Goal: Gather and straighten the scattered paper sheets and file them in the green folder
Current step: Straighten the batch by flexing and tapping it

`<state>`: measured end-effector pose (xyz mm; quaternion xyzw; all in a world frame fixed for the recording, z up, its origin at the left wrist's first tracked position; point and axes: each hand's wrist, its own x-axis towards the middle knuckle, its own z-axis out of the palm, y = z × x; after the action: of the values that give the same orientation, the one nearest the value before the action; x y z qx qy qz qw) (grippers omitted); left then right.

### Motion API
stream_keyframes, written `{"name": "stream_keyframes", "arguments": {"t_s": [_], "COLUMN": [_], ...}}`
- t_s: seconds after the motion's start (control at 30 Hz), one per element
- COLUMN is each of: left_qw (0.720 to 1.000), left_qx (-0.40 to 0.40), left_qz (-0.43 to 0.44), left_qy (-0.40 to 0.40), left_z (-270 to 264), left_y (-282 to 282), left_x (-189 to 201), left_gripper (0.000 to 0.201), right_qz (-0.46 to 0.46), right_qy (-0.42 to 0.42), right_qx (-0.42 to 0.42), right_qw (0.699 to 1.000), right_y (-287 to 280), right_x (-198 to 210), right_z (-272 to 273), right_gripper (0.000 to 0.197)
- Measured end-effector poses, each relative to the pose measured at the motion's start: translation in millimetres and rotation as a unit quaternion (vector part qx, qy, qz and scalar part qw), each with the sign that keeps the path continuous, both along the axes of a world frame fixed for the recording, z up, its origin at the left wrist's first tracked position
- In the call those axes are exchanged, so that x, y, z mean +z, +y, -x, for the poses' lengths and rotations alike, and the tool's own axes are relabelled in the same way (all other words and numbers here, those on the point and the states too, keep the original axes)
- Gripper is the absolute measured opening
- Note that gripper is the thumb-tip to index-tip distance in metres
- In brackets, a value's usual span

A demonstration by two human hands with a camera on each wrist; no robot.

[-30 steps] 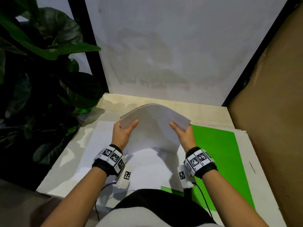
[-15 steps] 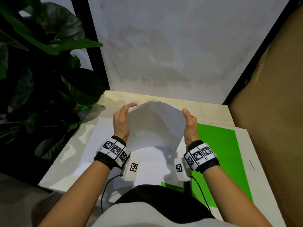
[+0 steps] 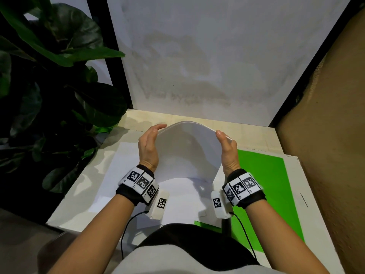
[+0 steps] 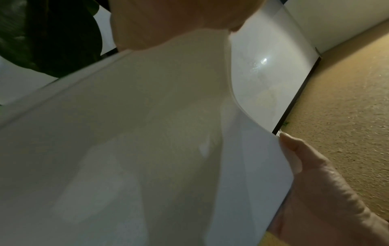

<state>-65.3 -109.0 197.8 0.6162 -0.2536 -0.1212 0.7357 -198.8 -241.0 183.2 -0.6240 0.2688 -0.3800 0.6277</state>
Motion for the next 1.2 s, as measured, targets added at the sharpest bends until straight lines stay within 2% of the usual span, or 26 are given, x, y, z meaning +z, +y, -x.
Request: {"name": "stream_keyframes", "arguments": {"t_s": [0.1, 0.17, 0.27, 0.37, 0.53, 0.67, 0.73, 0.8, 0.9, 1.0, 1.07, 1.1, 1.2], "left_qw": [0.998, 0.996, 0.999, 0.998, 0.999, 0.998, 0.999, 0.999, 0.997, 0.989, 0.985, 0.985, 0.991], "left_qx": [-0.022, -0.033, -0.017, -0.039, -0.042, -0.049, -0.041, -0.035, -0.063, -0.081, -0.075, -0.074, -0.053], "left_qz": [0.003, 0.003, -0.005, 0.007, -0.003, -0.005, -0.019, -0.024, -0.028, -0.120, -0.152, -0.153, -0.117], "left_qy": [0.066, 0.081, 0.037, 0.053, -0.010, 0.047, 0.018, -0.015, -0.034, -0.011, 0.032, 0.034, 0.028], "left_z": [-4.4, -5.8, -4.4, -5.8, -2.3, -8.5, -8.6, -7.1, -7.1, -10.3, -12.6, -14.4, -21.4], "left_y": [-1.0, -0.9, 0.4, 0.5, 0.8, -0.8, -0.5, 0.0, 4.3, 11.2, 16.1, 17.5, 23.1], "left_x": [-3.3, -4.3, -2.9, -3.6, 0.5, -6.0, -3.8, -2.0, -3.1, -14.7, -20.3, -21.8, -17.3], "left_gripper": [0.054, 0.052, 0.039, 0.043, 0.047, 0.045, 0.035, 0.033, 0.047, 0.030, 0.035, 0.035, 0.019], "right_qz": [0.003, 0.001, -0.005, -0.005, -0.017, -0.022, -0.025, -0.018, -0.010, -0.006, 0.008, 0.015, 0.014], "right_qy": [0.003, 0.002, -0.001, 0.000, -0.004, -0.006, -0.007, 0.002, 0.033, 0.054, 0.062, 0.063, 0.022], "right_qx": [0.003, 0.005, 0.008, 0.004, -0.004, -0.011, -0.006, 0.003, -0.004, -0.021, -0.012, -0.010, -0.007], "right_qw": [1.000, 1.000, 1.000, 1.000, 1.000, 1.000, 1.000, 1.000, 0.999, 0.998, 0.998, 0.998, 1.000], "right_y": [-0.5, -1.0, -1.2, -2.2, -5.1, -6.5, -5.6, -5.2, -8.4, -15.8, -16.4, -16.1, -17.3], "right_x": [-0.5, -0.2, 0.0, 0.0, -2.0, -1.6, -1.2, -2.6, -7.5, -10.7, -7.8, -4.7, 3.9], "right_z": [-0.4, -0.3, -0.9, -1.8, -3.5, -4.5, -4.8, -4.3, -1.8, -0.7, -1.5, -2.2, -5.3], "right_gripper": [0.031, 0.031, 0.033, 0.033, 0.033, 0.032, 0.031, 0.026, 0.004, 0.015, 0.015, 0.014, 0.015]}}
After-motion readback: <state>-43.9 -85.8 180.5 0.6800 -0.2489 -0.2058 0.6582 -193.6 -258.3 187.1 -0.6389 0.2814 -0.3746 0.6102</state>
